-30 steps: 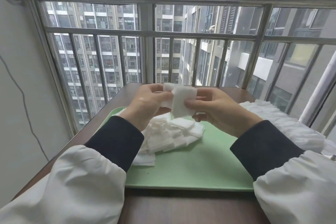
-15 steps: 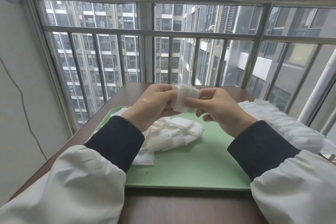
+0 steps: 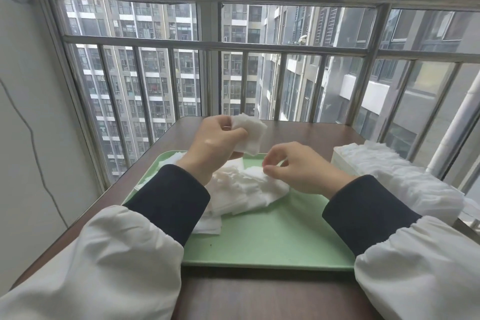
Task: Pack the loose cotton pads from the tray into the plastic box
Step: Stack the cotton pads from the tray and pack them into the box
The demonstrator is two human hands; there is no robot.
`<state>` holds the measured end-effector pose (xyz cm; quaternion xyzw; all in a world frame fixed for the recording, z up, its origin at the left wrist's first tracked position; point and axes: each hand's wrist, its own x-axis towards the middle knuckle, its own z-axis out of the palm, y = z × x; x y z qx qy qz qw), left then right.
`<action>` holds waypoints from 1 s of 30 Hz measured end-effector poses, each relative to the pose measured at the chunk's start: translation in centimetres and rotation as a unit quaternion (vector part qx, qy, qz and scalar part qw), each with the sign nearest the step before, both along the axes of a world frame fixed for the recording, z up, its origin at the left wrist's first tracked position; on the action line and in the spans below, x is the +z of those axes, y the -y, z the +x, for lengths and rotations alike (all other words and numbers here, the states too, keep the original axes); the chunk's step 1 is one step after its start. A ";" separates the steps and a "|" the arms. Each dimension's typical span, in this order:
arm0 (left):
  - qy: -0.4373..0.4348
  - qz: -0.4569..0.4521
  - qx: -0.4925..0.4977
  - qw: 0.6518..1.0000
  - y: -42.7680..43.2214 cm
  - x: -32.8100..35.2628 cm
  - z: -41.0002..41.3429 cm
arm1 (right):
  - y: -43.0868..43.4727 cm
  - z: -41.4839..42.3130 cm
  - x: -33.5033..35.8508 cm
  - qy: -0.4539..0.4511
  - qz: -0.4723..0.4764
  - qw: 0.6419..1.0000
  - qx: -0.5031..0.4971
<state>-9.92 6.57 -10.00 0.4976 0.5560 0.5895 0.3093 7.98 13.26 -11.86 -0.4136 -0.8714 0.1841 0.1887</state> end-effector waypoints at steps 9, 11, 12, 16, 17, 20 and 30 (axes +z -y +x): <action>-0.012 -0.001 0.011 1.000 -0.1 -0.1 0.2 | -0.2 0.0 -0.7 -0.049 -0.007 0.999 0.021; -0.007 0.000 0.009 1.000 -0.1 -0.1 0.2 | -0.2 -0.2 -0.6 -0.052 0.004 0.998 0.032; -0.003 0.001 0.007 1.000 -0.1 -0.1 0.2 | -0.1 -0.2 -0.6 -0.052 0.008 0.998 0.031; 0.001 0.001 0.011 1.000 -0.1 0.0 0.1 | 0.1 -0.4 0.0 -0.076 -0.025 0.996 0.034; 0.007 0.003 0.019 1.000 -0.1 0.0 0.0 | 0.1 -0.4 0.2 -0.094 -0.040 0.994 0.039; 0.038 0.015 0.064 0.997 -0.3 0.0 -0.3 | 0.1 -0.2 0.8 -0.184 -0.101 0.977 0.041; 0.104 0.003 0.009 0.995 -0.5 -0.3 -0.2 | 0.6 0.2 1.5 -0.422 -0.307 0.847 0.100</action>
